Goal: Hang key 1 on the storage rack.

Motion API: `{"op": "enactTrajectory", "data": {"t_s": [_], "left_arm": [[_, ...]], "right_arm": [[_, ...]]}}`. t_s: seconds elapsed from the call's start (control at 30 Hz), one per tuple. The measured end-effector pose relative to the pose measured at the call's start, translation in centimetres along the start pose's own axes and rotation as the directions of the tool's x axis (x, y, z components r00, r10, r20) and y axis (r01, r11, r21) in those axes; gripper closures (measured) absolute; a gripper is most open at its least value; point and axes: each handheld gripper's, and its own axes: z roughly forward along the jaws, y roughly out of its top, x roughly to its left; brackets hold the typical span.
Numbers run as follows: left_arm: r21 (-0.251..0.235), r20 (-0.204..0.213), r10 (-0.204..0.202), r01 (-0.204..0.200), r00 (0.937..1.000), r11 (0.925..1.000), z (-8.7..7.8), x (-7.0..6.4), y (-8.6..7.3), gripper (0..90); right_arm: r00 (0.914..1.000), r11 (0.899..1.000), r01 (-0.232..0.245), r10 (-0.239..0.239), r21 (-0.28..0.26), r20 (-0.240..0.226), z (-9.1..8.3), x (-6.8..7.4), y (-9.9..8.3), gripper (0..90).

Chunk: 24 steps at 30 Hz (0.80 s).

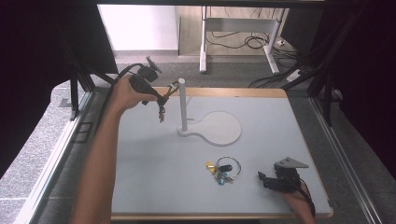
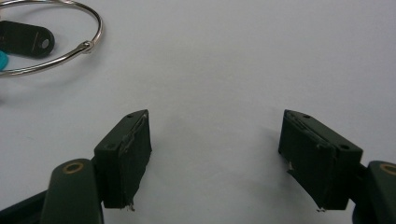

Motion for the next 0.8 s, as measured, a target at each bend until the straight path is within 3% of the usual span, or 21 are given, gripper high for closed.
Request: {"op": "enactTrajectory", "data": {"t_s": [0.4,0.5,0.6,0.7,0.8], "left_arm": [[0.063,-0.016,0.031,-0.03,0.9994,0.9976,1.9,-0.8,-0.3,65.4],[0.056,-0.016,0.034,-0.033,0.9993,0.9979,2.4,-0.9,-0.5,64.7],[0.025,-0.051,0.047,-0.045,0.9976,0.9987,2.6,-1.3,-0.6,57.6],[0.013,-0.083,0.079,-0.079,0.9934,0.9968,2.6,-2.4,-0.9,52.7],[-0.007,-0.087,0.082,-0.083,0.9928,0.9965,2.4,-3.1,-1.2,49.5]], "right_arm": [[1.0,1.0,0.0,0.0,0.001,0.003,0.0,0.0,0.0,25.6],[1.0,1.0,0.0,0.0,0.001,0.003,0.0,0.0,0.0,25.6],[1.0,1.0,0.0,0.0,0.001,0.003,0.0,0.0,0.0,25.6],[1.0,1.0,0.0,0.0,0.001,0.001,0.0,0.0,0.0,25.6],[1.0,1.0,0.0,0.0,0.002,0.001,0.0,0.0,0.0,25.5]]}}
